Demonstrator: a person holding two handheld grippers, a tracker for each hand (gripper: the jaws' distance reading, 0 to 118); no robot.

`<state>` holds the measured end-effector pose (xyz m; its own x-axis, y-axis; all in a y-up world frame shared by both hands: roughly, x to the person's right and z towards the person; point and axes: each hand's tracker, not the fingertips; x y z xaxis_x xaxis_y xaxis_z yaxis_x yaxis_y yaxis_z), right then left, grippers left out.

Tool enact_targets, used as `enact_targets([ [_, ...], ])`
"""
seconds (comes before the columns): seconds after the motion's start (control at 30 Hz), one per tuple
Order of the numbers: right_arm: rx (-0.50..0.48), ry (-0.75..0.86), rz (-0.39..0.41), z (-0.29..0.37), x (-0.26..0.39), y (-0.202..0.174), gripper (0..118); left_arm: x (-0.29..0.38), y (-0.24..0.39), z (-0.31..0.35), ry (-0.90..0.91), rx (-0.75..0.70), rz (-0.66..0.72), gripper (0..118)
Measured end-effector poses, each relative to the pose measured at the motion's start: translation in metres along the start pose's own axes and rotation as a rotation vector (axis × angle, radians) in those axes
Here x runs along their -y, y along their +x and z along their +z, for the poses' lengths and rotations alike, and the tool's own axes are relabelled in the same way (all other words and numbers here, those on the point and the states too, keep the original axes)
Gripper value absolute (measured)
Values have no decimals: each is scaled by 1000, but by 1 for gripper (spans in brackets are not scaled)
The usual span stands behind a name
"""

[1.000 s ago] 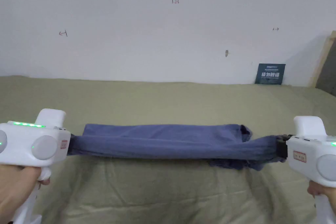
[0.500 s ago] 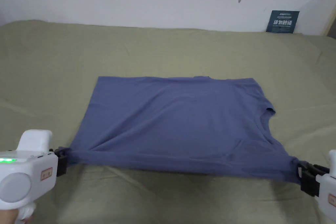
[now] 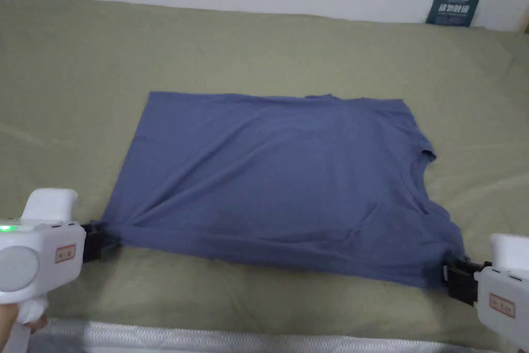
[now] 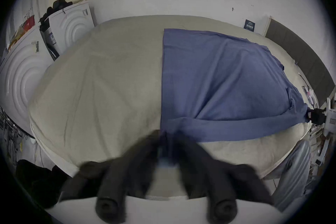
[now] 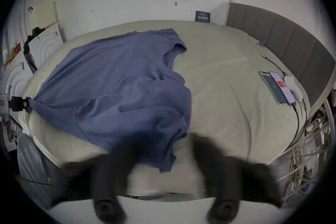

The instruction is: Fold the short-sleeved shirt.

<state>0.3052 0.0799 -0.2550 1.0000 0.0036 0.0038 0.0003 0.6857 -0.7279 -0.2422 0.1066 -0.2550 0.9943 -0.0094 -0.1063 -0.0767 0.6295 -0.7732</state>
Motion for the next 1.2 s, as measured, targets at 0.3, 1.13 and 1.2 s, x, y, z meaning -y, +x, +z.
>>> enact_targets([
  [0.3, -7, 67, -54, 36, -6, 10, 69, 11, -12, 32, 28, 17, 39, 81],
  [1.13, 24, 44, -31, 29, 23, 14, 0, -3, -12, -19, -60, 60, 83, 4],
  [1.2, 22, 40, -30, 27, 19, 13, 1, -1, -11, -15, -56, 76, 107, 4],
])
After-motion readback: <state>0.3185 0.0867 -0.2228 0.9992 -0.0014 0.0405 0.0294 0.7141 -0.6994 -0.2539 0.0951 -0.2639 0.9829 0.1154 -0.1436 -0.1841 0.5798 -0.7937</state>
